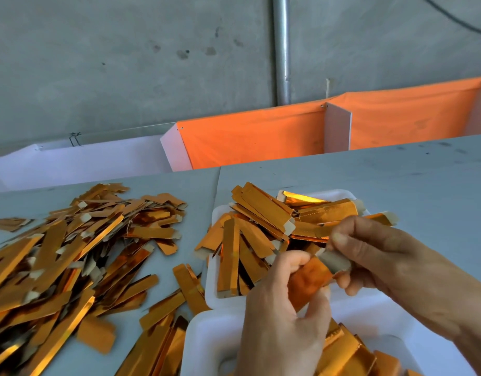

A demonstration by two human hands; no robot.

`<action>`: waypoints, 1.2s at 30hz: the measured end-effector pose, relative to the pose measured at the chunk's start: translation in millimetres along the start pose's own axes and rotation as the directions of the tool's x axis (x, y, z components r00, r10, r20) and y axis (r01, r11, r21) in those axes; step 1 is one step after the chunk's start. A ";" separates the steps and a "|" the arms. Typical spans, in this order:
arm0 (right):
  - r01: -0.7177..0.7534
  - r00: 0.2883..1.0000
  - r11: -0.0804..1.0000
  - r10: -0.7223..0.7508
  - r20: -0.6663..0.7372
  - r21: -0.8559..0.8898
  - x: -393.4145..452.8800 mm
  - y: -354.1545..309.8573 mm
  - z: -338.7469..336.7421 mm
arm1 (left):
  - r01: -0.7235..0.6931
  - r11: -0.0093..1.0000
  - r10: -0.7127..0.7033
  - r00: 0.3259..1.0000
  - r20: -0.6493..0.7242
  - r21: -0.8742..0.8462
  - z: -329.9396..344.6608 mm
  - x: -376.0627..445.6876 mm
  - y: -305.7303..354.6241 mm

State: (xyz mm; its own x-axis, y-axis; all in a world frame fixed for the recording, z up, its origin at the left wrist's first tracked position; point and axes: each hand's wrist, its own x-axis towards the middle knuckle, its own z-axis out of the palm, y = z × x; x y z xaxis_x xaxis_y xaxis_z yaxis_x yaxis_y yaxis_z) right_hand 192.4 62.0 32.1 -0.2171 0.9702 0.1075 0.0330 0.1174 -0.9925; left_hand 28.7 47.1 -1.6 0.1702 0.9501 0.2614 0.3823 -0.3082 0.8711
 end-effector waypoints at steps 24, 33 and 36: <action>-0.199 0.949 0.978 0.177 0.262 0.062 -1.6 -1.0 -17.7 | -0.001 0.994 0.028 0.969 0.244 -0.111 -19.3 2.0 1.9; 0.010 0.987 0.998 0.000 0.160 -0.064 -0.3 0.3 -1.4 | -0.002 0.989 0.040 0.969 0.246 -0.149 -19.6 3.4 -4.7; -0.036 0.963 0.998 0.022 0.269 0.046 -2.0 -0.6 -12.0 | 0.001 0.977 0.057 0.962 0.267 -0.211 -20.2 3.8 -6.2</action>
State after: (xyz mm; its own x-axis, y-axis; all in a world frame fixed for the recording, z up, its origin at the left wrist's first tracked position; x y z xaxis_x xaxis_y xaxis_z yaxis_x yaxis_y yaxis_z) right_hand 204.6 62.5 33.1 -0.4706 0.8799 0.0661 -0.0043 0.0726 -0.9974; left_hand 8.6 53.6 2.4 0.4277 0.8837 0.1900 0.1819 -0.2901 0.9395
